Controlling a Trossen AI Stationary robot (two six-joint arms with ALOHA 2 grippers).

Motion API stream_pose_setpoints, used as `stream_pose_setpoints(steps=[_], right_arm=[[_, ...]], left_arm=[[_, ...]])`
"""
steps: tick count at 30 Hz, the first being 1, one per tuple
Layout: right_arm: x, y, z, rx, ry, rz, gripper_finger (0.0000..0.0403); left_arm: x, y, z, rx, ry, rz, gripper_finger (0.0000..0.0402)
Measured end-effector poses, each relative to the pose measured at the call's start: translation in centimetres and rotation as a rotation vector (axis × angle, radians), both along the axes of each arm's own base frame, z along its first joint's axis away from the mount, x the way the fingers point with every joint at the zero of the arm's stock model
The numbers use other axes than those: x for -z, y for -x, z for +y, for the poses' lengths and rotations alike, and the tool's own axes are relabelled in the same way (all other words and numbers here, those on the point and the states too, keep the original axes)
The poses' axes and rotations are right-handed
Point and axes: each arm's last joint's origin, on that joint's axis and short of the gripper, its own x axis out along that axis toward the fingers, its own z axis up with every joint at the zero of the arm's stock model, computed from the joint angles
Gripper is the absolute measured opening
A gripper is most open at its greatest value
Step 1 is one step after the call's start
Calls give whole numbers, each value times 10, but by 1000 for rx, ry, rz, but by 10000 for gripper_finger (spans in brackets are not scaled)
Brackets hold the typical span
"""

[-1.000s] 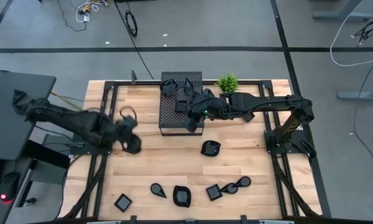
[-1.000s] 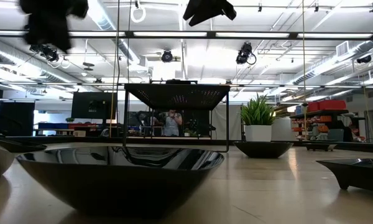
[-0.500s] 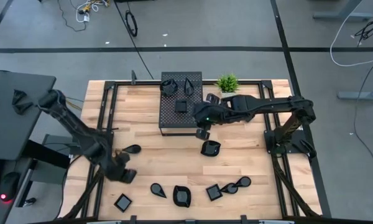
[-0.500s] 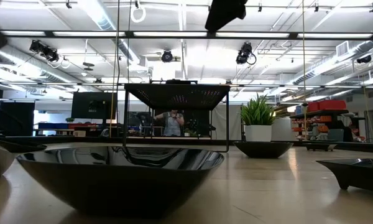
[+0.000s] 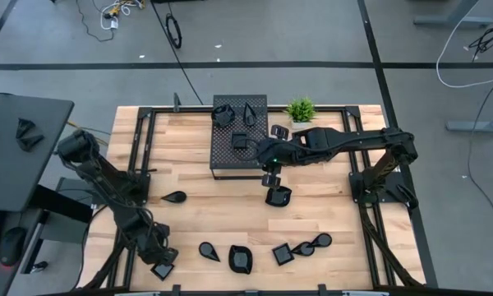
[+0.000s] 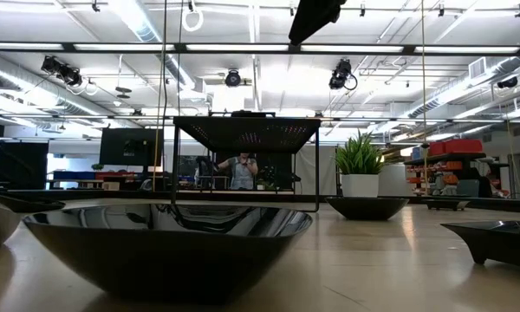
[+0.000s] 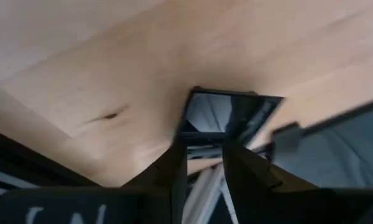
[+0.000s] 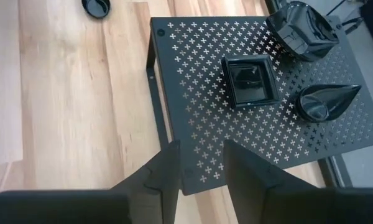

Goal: Pick & Place Mini shaped plates
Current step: Stack the square plate on top of the square plates on the shelf

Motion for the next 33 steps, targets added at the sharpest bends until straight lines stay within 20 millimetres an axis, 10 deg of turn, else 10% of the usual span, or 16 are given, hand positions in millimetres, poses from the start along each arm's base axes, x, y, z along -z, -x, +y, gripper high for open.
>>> stream_pose_setpoints(steps=[11,24,33], right_arm=[[0,0,0,-11,8,2,123],[0,0,0,-10,8,-2,123],[-16,29,-9,-36,80,89,123]], left_arm=[[20,-1,-4,9,-65,57,142],[16,-5,-9,10,-4,7,10],[-21,-28,-7,-32,98,-96,5]])
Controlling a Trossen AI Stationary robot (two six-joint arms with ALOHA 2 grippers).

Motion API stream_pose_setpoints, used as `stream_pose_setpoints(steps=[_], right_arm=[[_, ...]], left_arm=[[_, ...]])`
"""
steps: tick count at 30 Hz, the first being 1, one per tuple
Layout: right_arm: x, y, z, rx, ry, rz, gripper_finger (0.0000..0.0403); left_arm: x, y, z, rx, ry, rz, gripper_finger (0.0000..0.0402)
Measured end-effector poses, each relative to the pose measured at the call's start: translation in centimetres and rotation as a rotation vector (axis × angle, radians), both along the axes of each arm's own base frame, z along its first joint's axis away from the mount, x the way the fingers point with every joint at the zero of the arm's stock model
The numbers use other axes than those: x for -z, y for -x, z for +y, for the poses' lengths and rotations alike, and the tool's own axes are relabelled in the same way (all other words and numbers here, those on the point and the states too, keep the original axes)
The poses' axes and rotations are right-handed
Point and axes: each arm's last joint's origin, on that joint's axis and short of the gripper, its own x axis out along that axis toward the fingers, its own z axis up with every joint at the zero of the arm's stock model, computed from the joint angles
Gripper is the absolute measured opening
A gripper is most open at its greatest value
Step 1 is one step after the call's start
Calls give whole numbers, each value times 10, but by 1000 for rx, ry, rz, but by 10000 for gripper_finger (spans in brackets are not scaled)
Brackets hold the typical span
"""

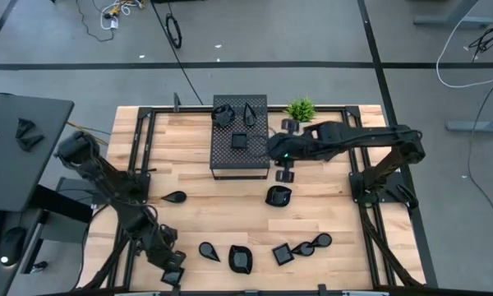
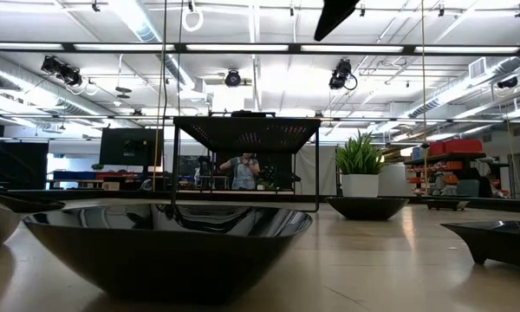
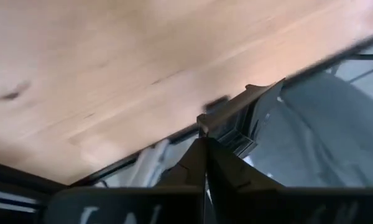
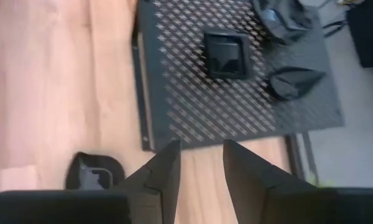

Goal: Pick & Place Mini shaped plates
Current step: Stack the square plate on top of the square plates on the shelf

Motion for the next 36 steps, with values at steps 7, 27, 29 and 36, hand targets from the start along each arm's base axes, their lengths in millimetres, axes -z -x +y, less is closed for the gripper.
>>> stream_pose_setpoints(steps=[7,27,29,36], right_arm=[[-21,24,-11,33,1,-49,123],[1,131,15,213,-215,-107,123],[5,142,18,242,-294,-135,123],[9,154,25,246,-448,-247,123]], left_arm=[[-54,-35,39,-83,-130,-93,4],[-160,-136,280,-449,-687,-529,3],[-159,-140,299,-435,-679,-527,3],[-154,-155,350,-298,-668,-526,4]])
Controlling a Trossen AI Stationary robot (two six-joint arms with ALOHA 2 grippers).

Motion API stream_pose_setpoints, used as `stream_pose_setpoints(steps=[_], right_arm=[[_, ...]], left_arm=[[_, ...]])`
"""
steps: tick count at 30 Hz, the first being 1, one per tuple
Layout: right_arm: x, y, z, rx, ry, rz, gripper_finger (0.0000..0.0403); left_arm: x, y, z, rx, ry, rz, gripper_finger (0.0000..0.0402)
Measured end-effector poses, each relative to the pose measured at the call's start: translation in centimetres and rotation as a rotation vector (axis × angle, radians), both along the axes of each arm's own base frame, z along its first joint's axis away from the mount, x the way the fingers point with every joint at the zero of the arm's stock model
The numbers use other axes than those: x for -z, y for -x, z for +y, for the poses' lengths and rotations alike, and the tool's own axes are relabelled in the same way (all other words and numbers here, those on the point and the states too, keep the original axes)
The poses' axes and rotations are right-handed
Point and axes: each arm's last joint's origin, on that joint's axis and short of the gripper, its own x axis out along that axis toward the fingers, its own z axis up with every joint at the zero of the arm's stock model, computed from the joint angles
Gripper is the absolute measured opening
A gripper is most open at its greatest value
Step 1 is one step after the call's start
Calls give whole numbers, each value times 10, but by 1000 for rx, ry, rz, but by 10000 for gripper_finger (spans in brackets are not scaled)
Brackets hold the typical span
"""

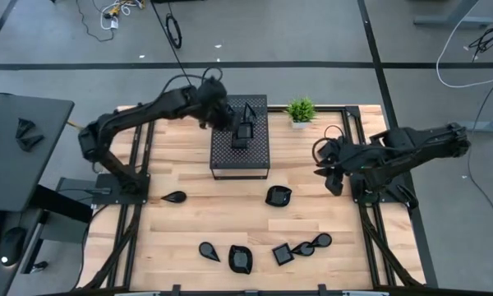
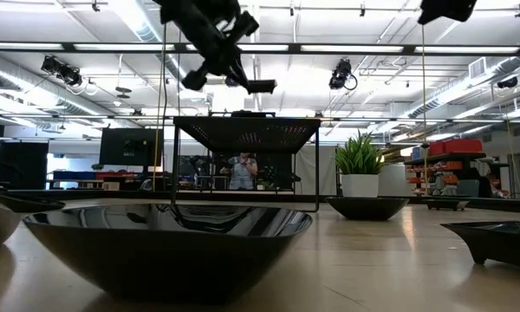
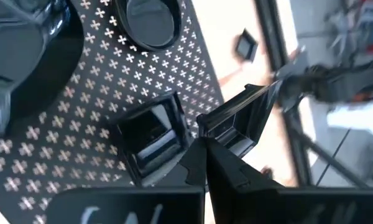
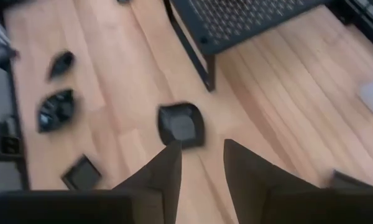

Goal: Pick & Place Mini shaped plates
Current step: Stack the square plate on top of the square plates on the shelf

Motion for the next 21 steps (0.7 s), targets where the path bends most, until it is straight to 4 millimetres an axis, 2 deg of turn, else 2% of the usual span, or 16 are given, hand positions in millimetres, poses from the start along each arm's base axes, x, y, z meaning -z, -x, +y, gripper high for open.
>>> stream_pose_setpoints(steps=[6,17,21], right_arm=[[-3,-10,3,-8,-24,-108,123],[-8,-16,5,-21,-32,-185,123],[-9,-17,5,-22,-35,-206,123]], left_arm=[[11,-1,18,101,25,106,4],[17,-2,19,96,-29,161,6],[17,-3,19,107,-36,163,20]])
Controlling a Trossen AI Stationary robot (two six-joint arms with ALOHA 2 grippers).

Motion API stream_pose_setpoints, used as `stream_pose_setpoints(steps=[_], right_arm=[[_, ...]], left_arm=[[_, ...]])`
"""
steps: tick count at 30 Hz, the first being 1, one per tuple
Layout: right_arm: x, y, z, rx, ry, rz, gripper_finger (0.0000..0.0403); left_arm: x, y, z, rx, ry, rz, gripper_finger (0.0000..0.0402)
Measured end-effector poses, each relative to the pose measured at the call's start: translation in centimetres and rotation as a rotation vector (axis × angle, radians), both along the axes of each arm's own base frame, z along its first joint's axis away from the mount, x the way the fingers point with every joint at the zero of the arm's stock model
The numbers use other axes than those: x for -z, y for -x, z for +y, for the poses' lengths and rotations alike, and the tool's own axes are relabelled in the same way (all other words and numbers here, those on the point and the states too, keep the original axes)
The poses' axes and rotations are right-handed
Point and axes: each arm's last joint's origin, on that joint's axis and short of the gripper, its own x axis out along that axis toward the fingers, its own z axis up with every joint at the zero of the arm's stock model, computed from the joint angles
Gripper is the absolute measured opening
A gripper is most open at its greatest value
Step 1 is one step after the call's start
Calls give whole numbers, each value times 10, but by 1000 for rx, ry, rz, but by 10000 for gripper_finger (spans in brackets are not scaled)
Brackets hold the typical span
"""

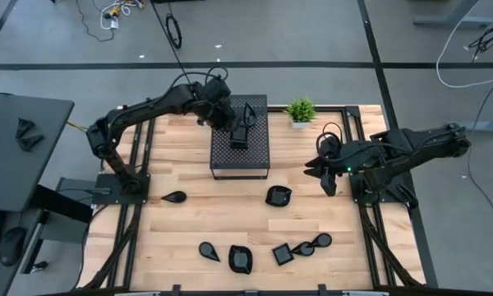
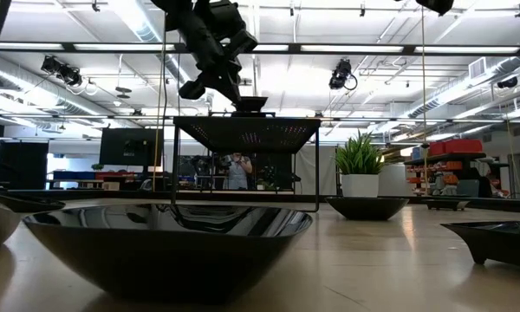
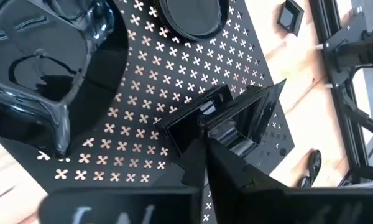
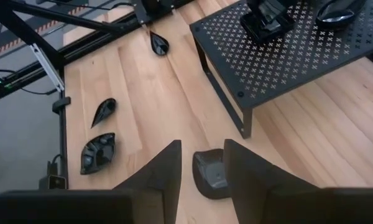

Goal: Pick & Place Mini shaped plates
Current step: Stack the square plate on top of the square plates on the shelf, then stack the drop shaped plate on top of the drop shaped plates on the shelf

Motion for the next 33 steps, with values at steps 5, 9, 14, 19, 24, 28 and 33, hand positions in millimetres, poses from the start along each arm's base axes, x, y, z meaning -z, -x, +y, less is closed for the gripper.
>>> stream_pose_setpoints(steps=[5,9,14,19,24,28,33], right_arm=[[0,0,0,5,4,-5,123],[0,0,0,5,4,-5,123],[0,0,0,5,4,-5,123],[0,0,0,5,4,-4,123],[0,0,0,-1,12,0,123],[0,0,0,-18,35,3,123],[1,-1,-1,-33,113,7,123]], left_arm=[[2,-4,-4,12,-5,7,50],[3,-7,-8,3,-33,24,68],[3,-7,-8,-15,-36,29,89],[0,-2,-4,-30,-16,12,101],[-12,-4,-8,-8,-27,-8,95],[-28,-6,-21,50,-76,1,86],[-40,-9,-54,160,-216,69,79]])
